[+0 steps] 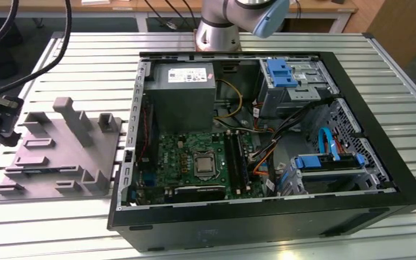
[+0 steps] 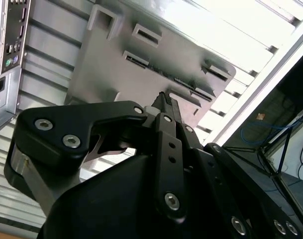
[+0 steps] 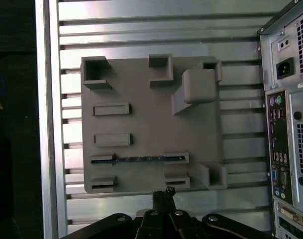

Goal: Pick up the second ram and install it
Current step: 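Reach for the second ram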

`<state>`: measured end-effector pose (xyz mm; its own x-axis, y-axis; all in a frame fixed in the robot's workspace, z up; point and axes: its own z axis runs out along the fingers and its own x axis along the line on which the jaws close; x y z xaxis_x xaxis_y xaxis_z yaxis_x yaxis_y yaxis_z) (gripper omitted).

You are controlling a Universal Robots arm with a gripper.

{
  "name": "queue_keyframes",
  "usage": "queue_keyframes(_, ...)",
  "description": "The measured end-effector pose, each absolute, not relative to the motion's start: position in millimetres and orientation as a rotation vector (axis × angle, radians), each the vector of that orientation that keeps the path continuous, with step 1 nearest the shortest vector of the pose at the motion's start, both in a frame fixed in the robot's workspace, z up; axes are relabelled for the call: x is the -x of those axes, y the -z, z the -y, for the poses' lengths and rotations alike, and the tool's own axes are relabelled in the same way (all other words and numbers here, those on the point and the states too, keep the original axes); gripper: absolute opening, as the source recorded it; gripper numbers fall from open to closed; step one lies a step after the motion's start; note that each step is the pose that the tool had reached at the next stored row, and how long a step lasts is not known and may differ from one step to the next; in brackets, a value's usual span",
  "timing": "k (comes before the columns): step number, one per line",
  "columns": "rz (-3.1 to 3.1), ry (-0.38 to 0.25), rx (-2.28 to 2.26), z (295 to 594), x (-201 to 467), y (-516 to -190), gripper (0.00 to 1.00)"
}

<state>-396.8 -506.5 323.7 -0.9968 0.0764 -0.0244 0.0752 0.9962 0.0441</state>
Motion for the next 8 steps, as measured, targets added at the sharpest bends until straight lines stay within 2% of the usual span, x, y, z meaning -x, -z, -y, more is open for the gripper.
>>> queue_keyframes(8, -3.113, -0.067, -0.118, 507.0, 396.7, -309.1, 0.10)
